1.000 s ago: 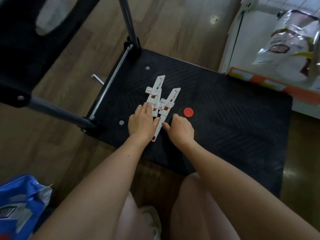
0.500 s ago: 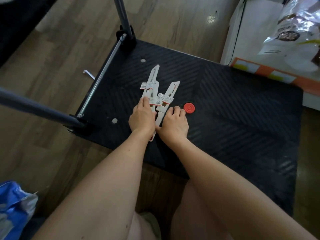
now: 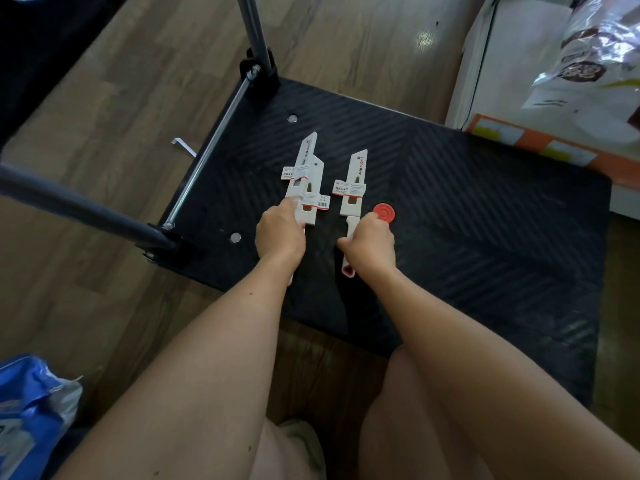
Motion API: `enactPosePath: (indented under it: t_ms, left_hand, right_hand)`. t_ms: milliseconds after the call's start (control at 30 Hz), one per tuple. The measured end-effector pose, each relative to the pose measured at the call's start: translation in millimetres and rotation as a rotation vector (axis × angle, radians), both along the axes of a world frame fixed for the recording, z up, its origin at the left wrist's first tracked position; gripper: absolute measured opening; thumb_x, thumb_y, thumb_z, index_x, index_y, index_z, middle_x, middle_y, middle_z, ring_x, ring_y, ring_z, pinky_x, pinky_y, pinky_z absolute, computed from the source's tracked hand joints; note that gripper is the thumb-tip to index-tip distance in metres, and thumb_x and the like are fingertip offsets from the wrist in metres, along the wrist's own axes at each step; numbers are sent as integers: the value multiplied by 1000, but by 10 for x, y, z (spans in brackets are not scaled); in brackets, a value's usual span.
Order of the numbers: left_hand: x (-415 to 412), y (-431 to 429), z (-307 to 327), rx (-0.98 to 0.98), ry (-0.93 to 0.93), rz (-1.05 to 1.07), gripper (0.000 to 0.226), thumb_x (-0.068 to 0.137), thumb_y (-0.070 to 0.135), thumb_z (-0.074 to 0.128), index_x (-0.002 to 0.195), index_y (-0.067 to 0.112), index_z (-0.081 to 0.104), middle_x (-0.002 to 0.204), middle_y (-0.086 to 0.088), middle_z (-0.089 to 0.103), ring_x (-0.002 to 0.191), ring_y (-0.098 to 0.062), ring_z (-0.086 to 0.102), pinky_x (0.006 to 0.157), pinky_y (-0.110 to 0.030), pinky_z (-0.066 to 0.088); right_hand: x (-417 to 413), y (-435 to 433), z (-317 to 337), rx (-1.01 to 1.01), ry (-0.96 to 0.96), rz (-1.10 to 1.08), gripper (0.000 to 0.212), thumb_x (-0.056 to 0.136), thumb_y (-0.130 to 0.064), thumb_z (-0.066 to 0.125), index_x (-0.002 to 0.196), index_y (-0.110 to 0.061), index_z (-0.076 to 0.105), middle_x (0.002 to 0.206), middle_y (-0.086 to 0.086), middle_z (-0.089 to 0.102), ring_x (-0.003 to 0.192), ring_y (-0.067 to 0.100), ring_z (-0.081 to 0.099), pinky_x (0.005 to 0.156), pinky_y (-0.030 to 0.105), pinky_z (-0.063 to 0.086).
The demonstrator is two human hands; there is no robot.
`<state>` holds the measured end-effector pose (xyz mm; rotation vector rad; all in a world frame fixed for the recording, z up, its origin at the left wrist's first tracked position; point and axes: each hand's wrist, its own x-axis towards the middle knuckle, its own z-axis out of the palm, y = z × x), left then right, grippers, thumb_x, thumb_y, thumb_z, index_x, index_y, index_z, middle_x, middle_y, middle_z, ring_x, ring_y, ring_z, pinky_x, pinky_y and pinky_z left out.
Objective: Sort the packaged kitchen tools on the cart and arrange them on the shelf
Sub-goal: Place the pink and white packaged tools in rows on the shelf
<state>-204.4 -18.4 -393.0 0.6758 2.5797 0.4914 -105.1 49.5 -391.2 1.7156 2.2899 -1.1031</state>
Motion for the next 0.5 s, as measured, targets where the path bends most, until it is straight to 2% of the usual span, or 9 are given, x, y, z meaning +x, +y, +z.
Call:
enactPosePath:
  t_ms: [100,233,400,500]
  left_hand:
    - [0,47,34,-4,-50,108,31,88,19,60,117,10,58,117,-12,62,107,-29,59,85,-38,48]
    - [43,130,103,47,-63,154,26,89,17,59,114,10,62,113,-11,64,104,-27,61,83,-33,47]
    - [171,264,211,96,-55,156,25,90,14,58,115,11,62,114,-10,64,105,-26,60,82,-30,46]
    - [231,320,318,106,-39,149,24,89,13,58,113,10,62,112,-10,65,104,-26,61,77,-28,43]
  right_hand:
    - [23,20,-14,-22,22,-22,37,80,-14,67,109,0,51,109,16,60,103,33,58,82,40,52]
    - [88,71,14,-28,2,-25,23,78,-16,68,93,-2,57,101,15,61,96,31,60,70,34,48]
    - [149,61,87,-54,-53,10,23,79,-20,69,90,-2,59,102,16,62,98,32,59,75,36,48]
    - [171,67,156,-59,-56,-18,20,79,-18,67,89,-3,59,103,16,63,99,32,59,73,33,46]
